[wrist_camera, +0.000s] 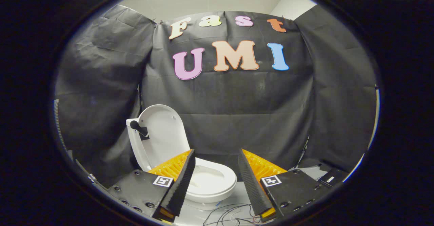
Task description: Open the toilet lid.
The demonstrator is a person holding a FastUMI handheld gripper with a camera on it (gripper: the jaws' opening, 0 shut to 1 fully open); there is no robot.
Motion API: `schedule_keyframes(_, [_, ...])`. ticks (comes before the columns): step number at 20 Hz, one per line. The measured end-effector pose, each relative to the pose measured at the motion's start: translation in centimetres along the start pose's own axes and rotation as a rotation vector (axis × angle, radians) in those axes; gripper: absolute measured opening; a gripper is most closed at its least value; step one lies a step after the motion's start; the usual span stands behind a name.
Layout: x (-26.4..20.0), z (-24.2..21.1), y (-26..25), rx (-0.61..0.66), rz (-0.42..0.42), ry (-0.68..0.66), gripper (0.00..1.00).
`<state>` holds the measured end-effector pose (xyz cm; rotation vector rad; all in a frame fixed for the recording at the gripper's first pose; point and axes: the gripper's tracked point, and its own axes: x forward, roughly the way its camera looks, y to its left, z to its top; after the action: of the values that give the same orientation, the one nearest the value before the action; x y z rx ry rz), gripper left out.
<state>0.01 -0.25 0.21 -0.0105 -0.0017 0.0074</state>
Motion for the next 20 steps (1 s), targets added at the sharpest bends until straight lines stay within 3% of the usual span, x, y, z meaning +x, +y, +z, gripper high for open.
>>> schedule_keyframes(12, [0.05, -0.07, 0.02, 0.000, -0.001, 0.002, 0.97])
schedule_keyframes(20, [0.00, -0.12, 0.01, 0.000, -0.002, 0.002, 0.97])
